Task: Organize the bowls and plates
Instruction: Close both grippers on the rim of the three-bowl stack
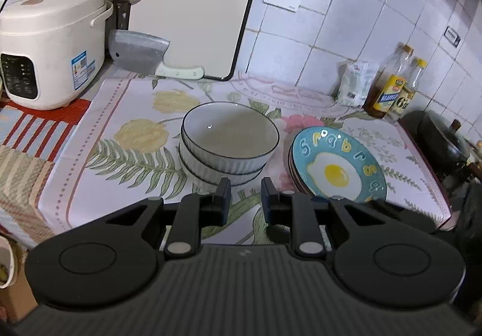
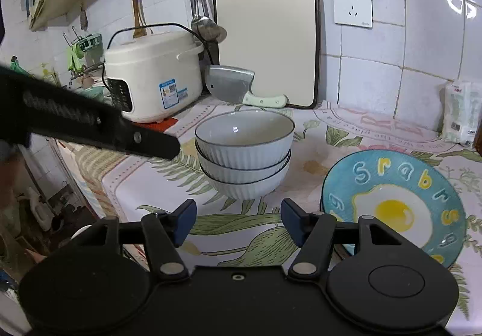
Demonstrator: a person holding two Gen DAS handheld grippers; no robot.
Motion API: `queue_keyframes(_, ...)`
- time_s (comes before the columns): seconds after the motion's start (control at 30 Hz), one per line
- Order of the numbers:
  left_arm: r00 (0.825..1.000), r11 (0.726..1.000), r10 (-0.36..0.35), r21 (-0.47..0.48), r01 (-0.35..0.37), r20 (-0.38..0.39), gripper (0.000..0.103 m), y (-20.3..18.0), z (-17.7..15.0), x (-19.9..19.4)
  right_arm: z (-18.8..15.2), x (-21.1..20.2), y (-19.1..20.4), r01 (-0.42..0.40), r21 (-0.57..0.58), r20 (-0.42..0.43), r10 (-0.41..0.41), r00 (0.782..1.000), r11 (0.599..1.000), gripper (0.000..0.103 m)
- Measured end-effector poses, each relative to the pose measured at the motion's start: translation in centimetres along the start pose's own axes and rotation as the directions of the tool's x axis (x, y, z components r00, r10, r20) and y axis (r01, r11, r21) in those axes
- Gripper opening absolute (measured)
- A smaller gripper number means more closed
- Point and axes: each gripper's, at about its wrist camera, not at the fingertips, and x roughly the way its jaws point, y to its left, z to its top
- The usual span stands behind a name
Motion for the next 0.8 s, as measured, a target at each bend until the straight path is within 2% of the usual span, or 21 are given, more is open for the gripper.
queue_keyframes(0.07, 0.999, 1.000, -0.027, -0.007, 0.027, 0.022, 0.026, 0.5, 0.1, 0.2, -0.5, 0.8, -0.1, -0.004, 0.006, 0.005, 0.004, 1.000, 1.000, 0.068)
queue_keyframes(0.17, 0.995, 0.996, -0.085, -0.031, 0.087, 0.042, 0.037, 1.3, 0.3, 0.5, -1.3, 2.2, 0.0, 0.008, 0.004, 0.035, -0.008, 0.999, 1.000, 0.070)
queue_keyframes(0.23, 0.992, 0.993, -0.110, -0.028, 0.112, 0.055, 0.040, 1.7, 0.6, 0.9, -1.6, 3.3, 0.2, 0.023, -0.012, 0.043, -0.023, 0.999, 1.000, 0.070)
queue_keyframes(0.43, 0.992, 0.993, -0.116, -0.030, 0.117, 0.047, 0.048, 2.9, 1.3, 2.6, -2.3, 6.2, 0.3, 0.041, 0.008, 0.033, -0.042, 0.999, 0.999, 0.074)
queue_keyframes(0.63, 0.992, 0.989, -0.107, -0.097, 0.112, 0.060, 0.051, 4.6, 2.2, 4.1, -2.4, 8.3, 0.3, 0.049, 0.010, 0.028, -0.049, 0.998, 0.999, 0.075)
queue_keyframes(0.73, 0.993, 0.985, -0.109, -0.127, 0.113, 0.041, 0.053, 5.8, 2.8, 5.3, -2.5, 9.3, 0.3, 0.057, -0.011, 0.031, -0.057, 0.998, 0.998, 0.075)
queue_keyframes(0.8, 0.993, 0.983, -0.116, -0.145, 0.116, 0.013, 0.054, 6.5, 3.1, 6.6, -2.5, 9.9, 0.3, 0.062, -0.018, 0.044, -0.061, 0.997, 0.998, 0.082)
